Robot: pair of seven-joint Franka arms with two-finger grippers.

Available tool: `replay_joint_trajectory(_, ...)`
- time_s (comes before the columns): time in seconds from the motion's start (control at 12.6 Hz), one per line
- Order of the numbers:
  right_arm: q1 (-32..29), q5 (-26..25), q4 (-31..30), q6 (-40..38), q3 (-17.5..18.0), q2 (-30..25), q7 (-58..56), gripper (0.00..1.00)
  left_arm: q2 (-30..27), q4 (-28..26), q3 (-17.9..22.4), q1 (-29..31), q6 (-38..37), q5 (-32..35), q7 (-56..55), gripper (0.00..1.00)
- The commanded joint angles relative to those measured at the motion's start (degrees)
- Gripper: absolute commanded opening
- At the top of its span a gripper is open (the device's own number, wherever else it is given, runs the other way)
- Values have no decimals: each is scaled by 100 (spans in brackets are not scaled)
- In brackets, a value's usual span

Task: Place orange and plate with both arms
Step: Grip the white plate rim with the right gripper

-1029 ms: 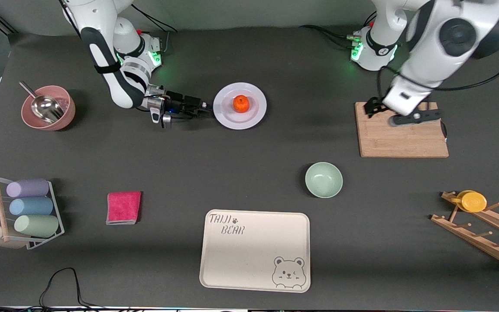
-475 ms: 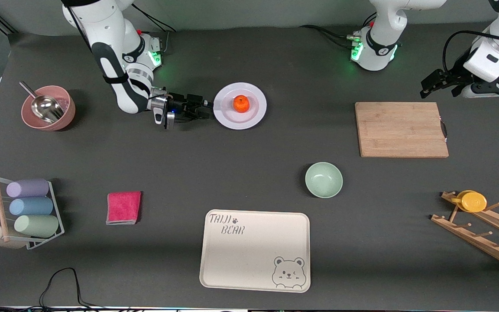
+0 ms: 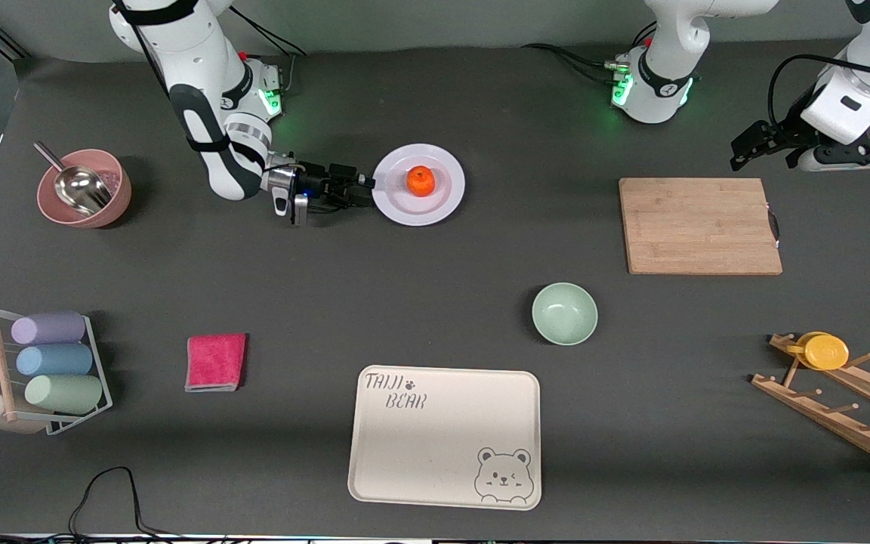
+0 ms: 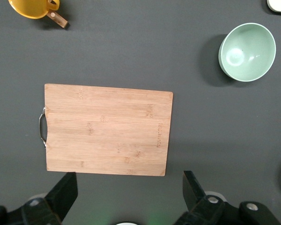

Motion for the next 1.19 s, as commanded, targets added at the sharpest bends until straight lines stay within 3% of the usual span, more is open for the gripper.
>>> replay_joint_trajectory(0.0,305,474,74,-221,-35,267,-279,100,36,-9,20,-36,-83,79,60,100)
replay_joint_trajectory(0.16,376,546,109,-266,-35,338,-314,96,45,-9,11,-45,-83,79,34,100)
replay_joint_trajectory(0.4,534,791,162,-284,-26,469,-507,80,45,0,11,-45,5,27,-37,100)
replay_joint_trajectory(0.87,552,889,171,-275,-26,610,-963,22,212,0,-7,-89,145,27,-19,100)
replay_joint_trajectory(0.95,552,933,171,-284,-17,671,-1043,0,212,0,2,-89,155,27,-19,100)
replay_joint_trajectory(1.11,543,968,188,-284,-17,724,-1018,0,212,-9,2,-89,172,27,-19,100)
